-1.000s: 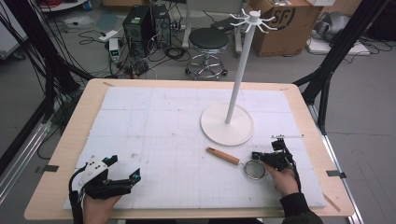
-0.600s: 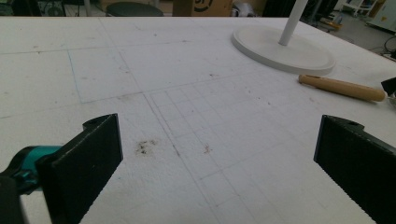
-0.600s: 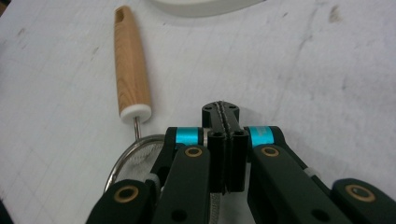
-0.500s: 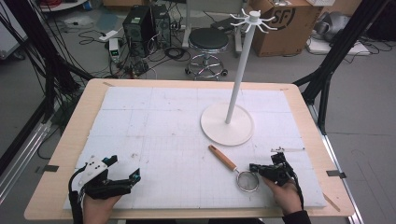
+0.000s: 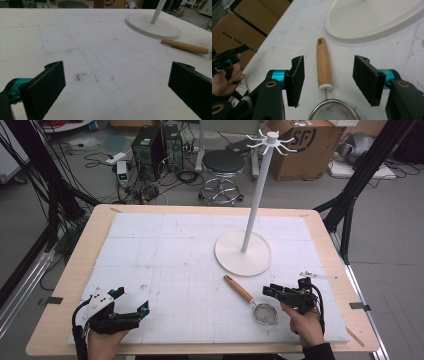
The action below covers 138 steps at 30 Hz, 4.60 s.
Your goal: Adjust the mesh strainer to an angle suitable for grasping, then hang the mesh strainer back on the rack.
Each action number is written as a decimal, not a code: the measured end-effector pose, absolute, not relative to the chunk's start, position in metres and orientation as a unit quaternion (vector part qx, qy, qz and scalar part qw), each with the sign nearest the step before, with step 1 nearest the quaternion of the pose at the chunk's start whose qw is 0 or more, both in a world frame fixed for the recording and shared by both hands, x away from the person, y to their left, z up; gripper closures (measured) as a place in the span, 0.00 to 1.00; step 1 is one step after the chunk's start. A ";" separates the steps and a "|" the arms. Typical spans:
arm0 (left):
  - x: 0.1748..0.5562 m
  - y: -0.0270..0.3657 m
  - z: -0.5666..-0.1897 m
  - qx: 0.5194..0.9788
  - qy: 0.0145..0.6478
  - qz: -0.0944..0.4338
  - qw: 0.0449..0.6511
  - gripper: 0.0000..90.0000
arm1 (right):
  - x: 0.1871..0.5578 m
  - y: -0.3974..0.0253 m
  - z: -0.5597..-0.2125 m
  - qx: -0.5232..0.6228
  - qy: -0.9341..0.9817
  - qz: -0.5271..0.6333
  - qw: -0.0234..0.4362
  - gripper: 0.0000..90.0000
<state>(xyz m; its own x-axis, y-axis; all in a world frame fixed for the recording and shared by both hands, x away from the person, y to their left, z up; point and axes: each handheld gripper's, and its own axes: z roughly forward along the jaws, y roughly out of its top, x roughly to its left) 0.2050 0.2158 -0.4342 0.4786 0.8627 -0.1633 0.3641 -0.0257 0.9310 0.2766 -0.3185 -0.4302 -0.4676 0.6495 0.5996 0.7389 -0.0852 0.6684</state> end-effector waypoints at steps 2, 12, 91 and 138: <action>0.205 0.216 -0.434 0.677 0.453 0.235 0.530 0.02 | 0.277 -0.318 -0.430 -0.512 -0.674 -0.532 0.041 0.47; 0.205 0.215 -0.434 0.677 0.453 0.235 0.530 0.02 | 0.275 -0.314 -0.426 -0.504 -0.676 -0.536 0.041 0.45; 0.207 0.206 -0.436 0.691 0.440 0.224 0.528 0.02 | 0.300 -0.207 -0.430 -0.400 -0.884 -0.232 -0.062 0.73; 0.208 0.211 -0.435 0.683 0.447 0.224 0.533 0.02 | 0.297 -0.209 -0.429 -0.387 -0.885 -0.249 -0.070 0.76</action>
<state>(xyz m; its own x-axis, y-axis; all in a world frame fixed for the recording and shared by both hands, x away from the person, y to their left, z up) 0.2076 0.2105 -0.4354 0.5005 0.8487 -0.1707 0.3709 -0.0321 0.9281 0.2974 -0.2094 -0.4285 -0.6904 0.7202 0.0682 0.6505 0.5767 0.4943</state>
